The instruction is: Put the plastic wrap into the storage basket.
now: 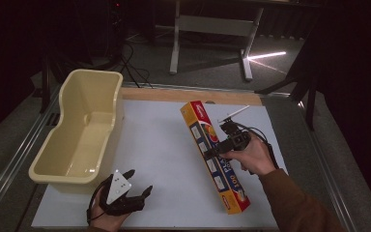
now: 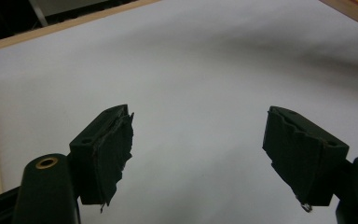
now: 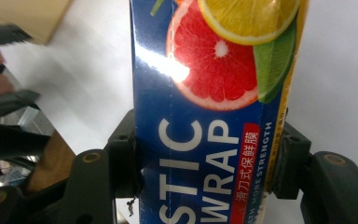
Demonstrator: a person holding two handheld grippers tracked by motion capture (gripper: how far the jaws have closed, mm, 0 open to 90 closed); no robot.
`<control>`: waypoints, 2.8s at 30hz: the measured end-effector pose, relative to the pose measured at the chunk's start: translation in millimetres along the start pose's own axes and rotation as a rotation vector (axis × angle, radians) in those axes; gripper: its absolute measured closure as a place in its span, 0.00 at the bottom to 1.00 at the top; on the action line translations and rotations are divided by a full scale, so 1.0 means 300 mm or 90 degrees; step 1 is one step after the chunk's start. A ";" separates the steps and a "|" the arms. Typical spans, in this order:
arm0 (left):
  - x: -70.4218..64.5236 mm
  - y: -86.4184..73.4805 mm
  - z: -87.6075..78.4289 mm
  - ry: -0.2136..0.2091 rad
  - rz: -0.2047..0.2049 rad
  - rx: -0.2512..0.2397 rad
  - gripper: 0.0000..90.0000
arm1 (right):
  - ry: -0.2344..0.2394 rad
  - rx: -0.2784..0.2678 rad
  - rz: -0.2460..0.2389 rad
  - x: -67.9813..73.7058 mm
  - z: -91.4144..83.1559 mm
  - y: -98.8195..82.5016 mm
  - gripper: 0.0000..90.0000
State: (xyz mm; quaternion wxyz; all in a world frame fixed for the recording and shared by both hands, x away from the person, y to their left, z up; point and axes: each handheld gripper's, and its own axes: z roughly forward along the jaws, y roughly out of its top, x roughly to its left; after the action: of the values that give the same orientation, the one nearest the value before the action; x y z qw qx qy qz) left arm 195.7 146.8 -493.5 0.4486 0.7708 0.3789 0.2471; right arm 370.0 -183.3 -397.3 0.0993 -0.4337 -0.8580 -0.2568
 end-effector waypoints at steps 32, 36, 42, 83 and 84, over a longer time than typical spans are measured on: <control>-0.012 0.001 0.007 -0.011 0.006 -0.004 0.26 | 0.065 -0.087 0.018 0.190 0.002 0.293 0.46; -0.012 0.000 0.008 -0.012 0.004 -0.004 0.26 | 0.081 -0.096 0.023 0.213 0.013 0.333 0.46; -0.013 0.002 0.005 -0.011 0.007 -0.010 0.26 | 0.115 -0.106 0.041 0.226 0.031 0.381 0.46; -0.026 0.002 -0.011 -0.036 0.001 -0.032 0.26 | 0.304 -0.202 0.143 0.579 0.156 0.732 0.46; -0.024 0.001 -0.012 -0.036 0.000 -0.033 0.26 | 0.303 -0.201 0.145 0.587 0.166 0.738 0.46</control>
State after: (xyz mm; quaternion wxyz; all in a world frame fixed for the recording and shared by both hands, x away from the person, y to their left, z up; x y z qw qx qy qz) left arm 188.9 142.7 -491.8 0.4787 0.7658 0.3595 0.2349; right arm 442.4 74.1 -291.7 0.2571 -0.4651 -0.7059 -0.4683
